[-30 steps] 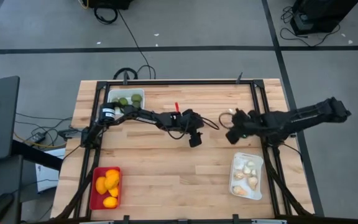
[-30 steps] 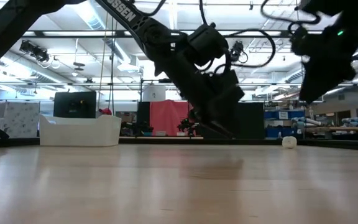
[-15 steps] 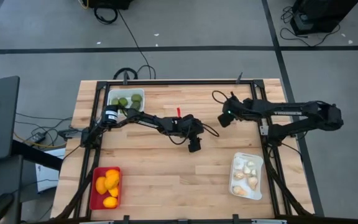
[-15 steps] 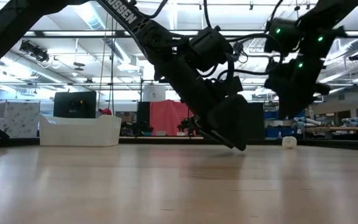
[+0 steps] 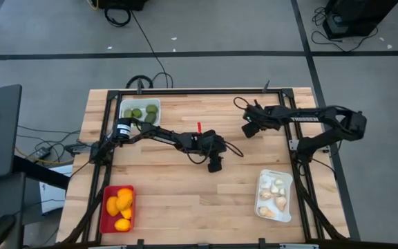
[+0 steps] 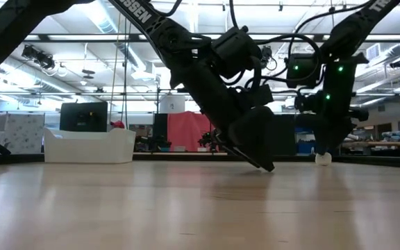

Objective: Sort produce into baskets
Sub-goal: Put the white garlic into the bottom white bin

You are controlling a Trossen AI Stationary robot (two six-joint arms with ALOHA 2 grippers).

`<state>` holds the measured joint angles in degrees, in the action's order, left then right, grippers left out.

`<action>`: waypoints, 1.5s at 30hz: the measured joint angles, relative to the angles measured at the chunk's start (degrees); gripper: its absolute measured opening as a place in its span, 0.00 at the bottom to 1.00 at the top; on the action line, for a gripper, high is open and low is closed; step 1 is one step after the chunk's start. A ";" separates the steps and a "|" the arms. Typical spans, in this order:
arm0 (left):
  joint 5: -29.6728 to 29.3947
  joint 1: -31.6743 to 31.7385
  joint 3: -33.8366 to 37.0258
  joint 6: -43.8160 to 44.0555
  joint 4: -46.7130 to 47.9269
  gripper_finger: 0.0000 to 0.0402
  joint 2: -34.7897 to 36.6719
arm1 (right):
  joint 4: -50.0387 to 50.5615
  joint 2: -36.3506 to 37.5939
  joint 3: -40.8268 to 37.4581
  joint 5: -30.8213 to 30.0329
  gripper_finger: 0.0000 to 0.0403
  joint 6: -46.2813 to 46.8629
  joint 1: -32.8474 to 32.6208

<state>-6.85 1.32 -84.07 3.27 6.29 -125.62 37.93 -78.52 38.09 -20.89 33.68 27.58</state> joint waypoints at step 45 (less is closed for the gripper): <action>-14.16 -10.31 0.00 -4.73 1.82 0.59 12.29 | 5.78 27.06 -0.07 16.60 0.12 17.42 -46.13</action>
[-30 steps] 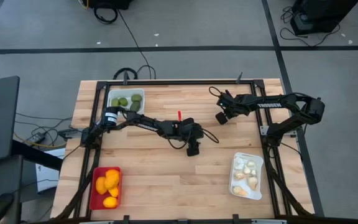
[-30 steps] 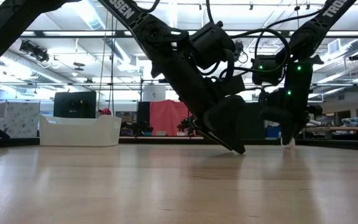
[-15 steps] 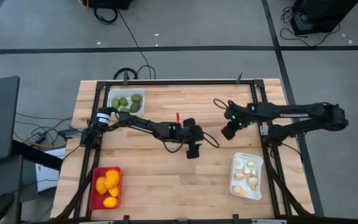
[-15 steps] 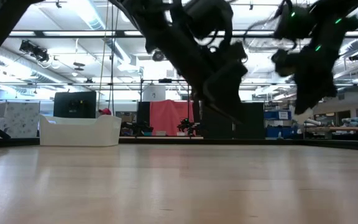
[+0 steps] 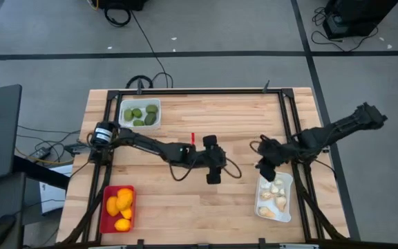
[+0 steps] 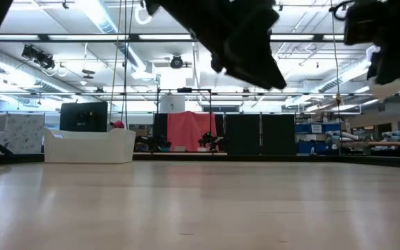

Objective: Sort produce into baskets
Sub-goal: Put the white garlic into the bottom white bin, then adjust the white bin

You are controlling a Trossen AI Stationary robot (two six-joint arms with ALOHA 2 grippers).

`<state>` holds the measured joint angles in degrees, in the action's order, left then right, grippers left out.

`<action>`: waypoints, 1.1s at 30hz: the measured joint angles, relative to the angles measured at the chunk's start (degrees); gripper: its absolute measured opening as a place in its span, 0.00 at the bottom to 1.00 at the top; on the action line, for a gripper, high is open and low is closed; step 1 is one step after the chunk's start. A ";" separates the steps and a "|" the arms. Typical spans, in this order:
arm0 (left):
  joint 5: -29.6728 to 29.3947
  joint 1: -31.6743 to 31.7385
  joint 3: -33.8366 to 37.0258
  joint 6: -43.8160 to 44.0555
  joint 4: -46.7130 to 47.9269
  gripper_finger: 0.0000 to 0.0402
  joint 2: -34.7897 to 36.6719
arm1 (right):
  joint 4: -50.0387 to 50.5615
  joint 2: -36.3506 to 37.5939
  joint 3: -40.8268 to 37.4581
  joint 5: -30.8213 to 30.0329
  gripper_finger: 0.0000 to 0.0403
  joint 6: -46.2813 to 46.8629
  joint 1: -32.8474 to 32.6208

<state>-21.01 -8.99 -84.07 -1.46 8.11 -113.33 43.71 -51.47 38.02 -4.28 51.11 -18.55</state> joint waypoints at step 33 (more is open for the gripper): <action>-19.65 -9.83 0.00 8.16 7.52 0.59 2.73 | -5.67 -11.64 0.02 -0.40 0.50 23.48 -34.17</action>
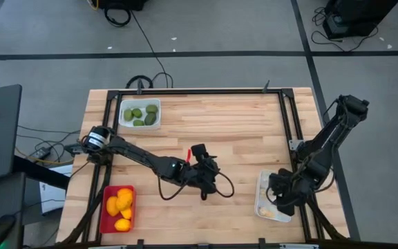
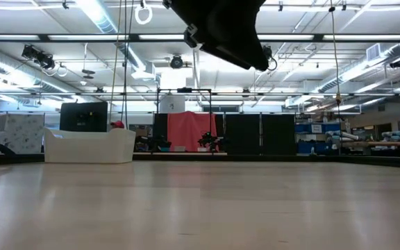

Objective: Sort produce into baskets
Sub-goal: Adjust the white bin

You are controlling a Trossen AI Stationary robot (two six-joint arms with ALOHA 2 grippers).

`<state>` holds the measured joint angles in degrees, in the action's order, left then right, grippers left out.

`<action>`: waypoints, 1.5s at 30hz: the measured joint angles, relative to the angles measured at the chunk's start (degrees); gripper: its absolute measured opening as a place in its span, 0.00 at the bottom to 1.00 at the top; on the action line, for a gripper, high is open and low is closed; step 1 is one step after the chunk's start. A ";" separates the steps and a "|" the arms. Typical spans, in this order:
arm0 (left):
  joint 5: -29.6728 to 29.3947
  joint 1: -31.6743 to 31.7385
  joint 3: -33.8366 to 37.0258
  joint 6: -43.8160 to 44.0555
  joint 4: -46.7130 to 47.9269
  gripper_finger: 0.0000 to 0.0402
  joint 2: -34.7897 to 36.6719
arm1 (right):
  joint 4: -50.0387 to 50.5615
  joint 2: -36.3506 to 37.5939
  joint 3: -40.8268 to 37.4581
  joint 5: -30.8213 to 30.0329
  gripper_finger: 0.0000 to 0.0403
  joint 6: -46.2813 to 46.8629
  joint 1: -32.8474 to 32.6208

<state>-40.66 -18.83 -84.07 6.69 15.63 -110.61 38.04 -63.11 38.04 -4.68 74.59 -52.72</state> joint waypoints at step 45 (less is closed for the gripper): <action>-0.09 1.48 -0.02 1.45 2.34 0.59 5.14 | -9.32 -9.20 3.32 2.70 0.49 -21.96 12.36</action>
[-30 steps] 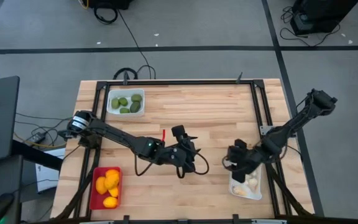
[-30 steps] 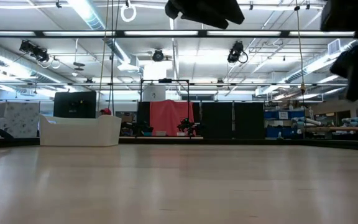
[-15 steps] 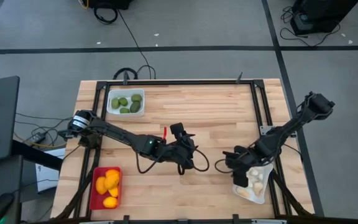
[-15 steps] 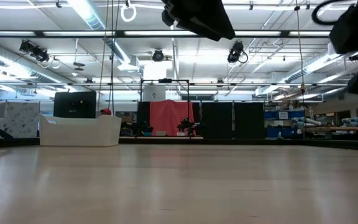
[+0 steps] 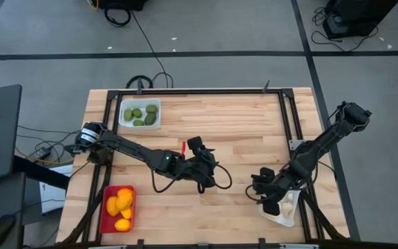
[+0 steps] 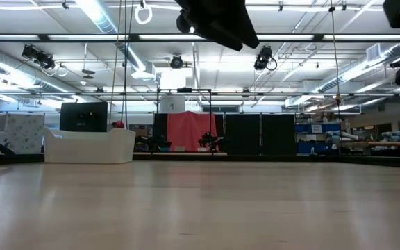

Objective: Sort produce into baskets
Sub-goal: Adjust the white bin

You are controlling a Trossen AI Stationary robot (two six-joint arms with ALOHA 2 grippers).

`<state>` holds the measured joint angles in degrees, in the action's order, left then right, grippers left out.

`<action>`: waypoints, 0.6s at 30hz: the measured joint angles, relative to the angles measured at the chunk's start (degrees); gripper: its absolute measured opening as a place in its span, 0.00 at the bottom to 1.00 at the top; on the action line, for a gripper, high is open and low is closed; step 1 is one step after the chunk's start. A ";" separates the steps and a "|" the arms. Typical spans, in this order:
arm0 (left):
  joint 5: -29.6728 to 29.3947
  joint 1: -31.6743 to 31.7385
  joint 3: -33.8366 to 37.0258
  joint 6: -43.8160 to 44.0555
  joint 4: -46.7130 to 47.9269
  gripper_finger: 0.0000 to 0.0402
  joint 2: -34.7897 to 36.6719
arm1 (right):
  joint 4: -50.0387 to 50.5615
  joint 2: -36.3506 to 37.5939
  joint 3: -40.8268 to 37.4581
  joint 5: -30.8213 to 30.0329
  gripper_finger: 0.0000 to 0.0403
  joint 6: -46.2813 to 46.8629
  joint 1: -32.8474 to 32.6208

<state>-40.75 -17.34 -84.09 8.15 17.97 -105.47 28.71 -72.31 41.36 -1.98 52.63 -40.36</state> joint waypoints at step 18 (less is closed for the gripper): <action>0.00 0.09 0.00 -1.86 -1.71 0.59 0.00 | -1.57 -4.39 0.16 19.74 0.49 -1.32 0.86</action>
<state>-40.75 -17.26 -84.09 6.28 16.26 -105.47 27.14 -76.70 41.52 17.76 51.31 -39.50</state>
